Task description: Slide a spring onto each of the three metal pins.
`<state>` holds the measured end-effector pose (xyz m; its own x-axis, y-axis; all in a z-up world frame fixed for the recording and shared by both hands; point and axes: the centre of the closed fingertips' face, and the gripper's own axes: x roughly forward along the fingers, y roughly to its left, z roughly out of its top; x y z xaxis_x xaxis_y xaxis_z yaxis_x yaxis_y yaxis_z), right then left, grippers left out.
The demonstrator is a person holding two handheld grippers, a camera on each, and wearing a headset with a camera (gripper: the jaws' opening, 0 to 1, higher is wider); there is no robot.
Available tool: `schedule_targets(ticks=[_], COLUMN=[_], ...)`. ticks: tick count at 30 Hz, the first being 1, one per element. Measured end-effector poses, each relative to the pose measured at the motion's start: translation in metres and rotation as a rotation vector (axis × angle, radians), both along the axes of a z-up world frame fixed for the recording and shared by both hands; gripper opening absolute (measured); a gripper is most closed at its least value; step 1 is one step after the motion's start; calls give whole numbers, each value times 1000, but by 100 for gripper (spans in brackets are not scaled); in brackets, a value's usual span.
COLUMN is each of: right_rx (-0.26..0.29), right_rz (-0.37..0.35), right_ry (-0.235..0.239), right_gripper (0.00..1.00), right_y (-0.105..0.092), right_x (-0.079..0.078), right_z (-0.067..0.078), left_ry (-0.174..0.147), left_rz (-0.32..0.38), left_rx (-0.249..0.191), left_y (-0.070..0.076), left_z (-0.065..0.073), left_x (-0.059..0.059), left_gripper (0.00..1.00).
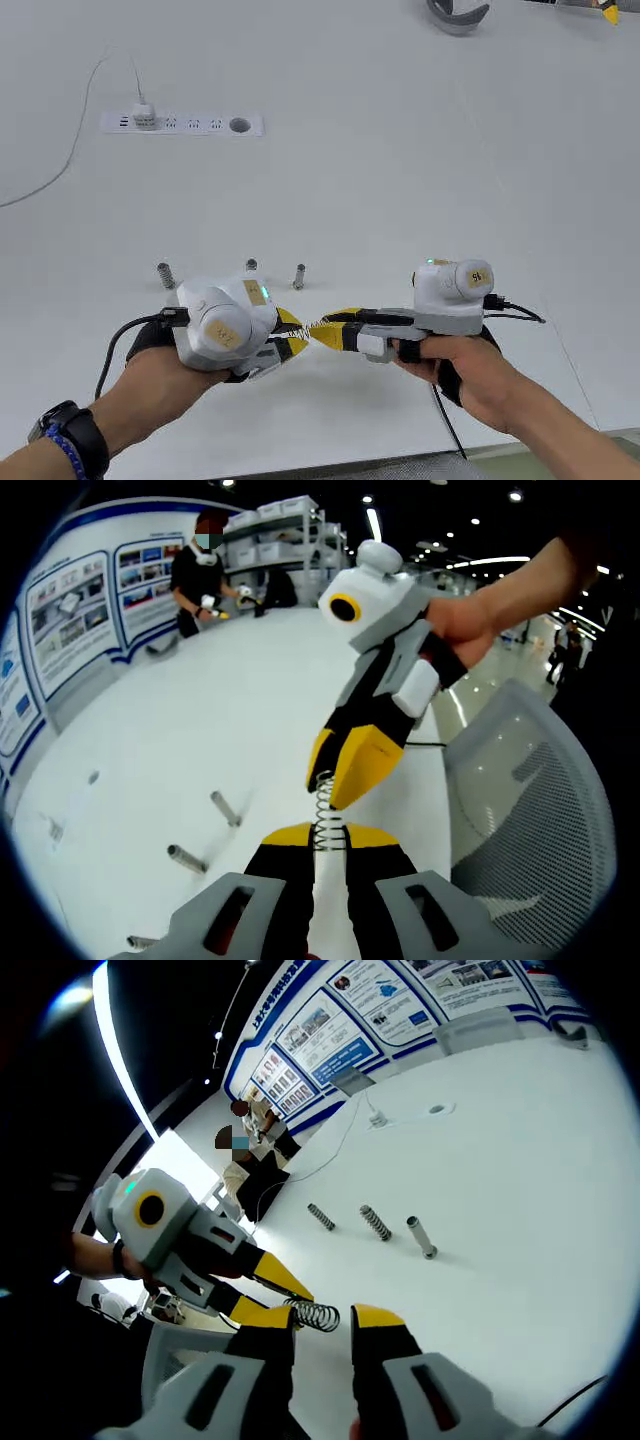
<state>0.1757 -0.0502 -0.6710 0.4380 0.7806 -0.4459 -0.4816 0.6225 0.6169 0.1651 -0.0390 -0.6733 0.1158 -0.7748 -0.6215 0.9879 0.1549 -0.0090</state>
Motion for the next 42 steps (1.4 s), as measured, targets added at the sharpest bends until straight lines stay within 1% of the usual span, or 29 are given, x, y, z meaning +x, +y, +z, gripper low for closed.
schedule_targets(ticks=[3,5,7,8,10,14,19,25,29,32,34,38,42], right_rx=[0,-10,-1,1,7,-11,-19,-61,-90,-124,-149,-212,-276], right_rz=[24,28,34,32,39,57,79,119,141,163,185,245,314], right_ry=[5,5,9,7,5,-2,-11,-39,-59,-81,-97,-132,-164], right_gripper=[18,18,18,15,15,14,13,12,12,12,12,12,12], right_y=[3,4,4,4,6,8,9,9,9,7,6,5,4], right_x=[-4,-5,-6,-5,-5,-6,-5,-1,1,4,5,6,5], right_z=[1,1,1,2,4,5,10,18,23,27,30,36,39], left_ry=[1,-3,0,-3,-3,-5,-9,-5,-11,-14,-10,-8,-8], left_rz=[-7,-15,-17,-19,-21,-24,-28,-28,-29,-30,-30,-33,-42], left_rx=[-2,4,8,13,15,20,22,2,-16,-32,-51,-75,-90], left_y=[-1,-1,0,1,1,1,1,-4,-7,-10,-12,-16,-19], left_z=[0,-1,-3,-4,-4,-5,-5,-1,4,8,12,18,22], left_x=[-1,-1,-1,-1,-1,-2,0,3,7,9,10,11,12], left_gripper=[10,10,10,10,10,10,10,9,9,9,9,9,9])
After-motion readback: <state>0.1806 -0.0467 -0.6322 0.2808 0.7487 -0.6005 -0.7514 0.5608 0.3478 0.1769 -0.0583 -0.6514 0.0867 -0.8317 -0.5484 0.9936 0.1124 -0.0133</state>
